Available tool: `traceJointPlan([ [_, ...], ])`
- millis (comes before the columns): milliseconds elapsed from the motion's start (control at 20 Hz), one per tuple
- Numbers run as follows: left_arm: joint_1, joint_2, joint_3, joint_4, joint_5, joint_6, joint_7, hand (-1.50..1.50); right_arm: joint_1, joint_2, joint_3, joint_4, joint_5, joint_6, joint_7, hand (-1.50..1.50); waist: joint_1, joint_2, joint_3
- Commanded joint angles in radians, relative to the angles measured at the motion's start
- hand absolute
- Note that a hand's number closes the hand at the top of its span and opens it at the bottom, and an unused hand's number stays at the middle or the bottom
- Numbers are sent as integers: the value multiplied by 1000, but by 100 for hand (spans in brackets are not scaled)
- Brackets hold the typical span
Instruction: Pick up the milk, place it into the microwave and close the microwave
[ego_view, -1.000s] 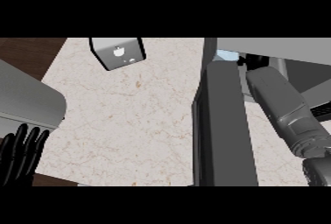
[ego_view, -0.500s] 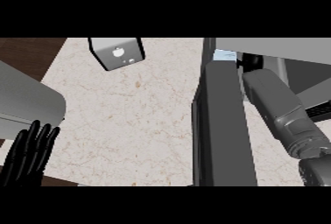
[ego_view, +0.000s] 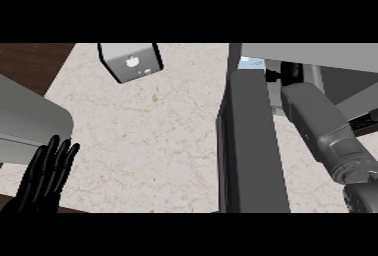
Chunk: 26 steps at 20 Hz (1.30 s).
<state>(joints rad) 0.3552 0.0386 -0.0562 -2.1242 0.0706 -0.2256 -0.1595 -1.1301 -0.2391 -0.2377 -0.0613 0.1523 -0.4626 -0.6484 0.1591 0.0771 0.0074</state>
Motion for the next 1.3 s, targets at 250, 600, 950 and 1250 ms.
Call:
traceJointPlan([
  [250, -24, -28, -48, 26, -39, 16, -4, -150, 38, -30, -14, -10, -12, 105, -43, -150, -22, -5, 0],
  [600, -9, -29, -75, -1, -59, 26, 24, -150, 99, 10, -39, -17, -36, 150, -105, -150, -41, -23, -1],
  [950, 13, -31, -129, 26, -72, 21, 10, -150, 151, 3, -57, -23, -52, 218, -155, -150, -55, -33, -2],
  [1250, -56, -31, -135, 147, -82, 15, 2, -150, 214, 41, -74, -37, -76, 360, -227, -150, -99, -47, -4],
])
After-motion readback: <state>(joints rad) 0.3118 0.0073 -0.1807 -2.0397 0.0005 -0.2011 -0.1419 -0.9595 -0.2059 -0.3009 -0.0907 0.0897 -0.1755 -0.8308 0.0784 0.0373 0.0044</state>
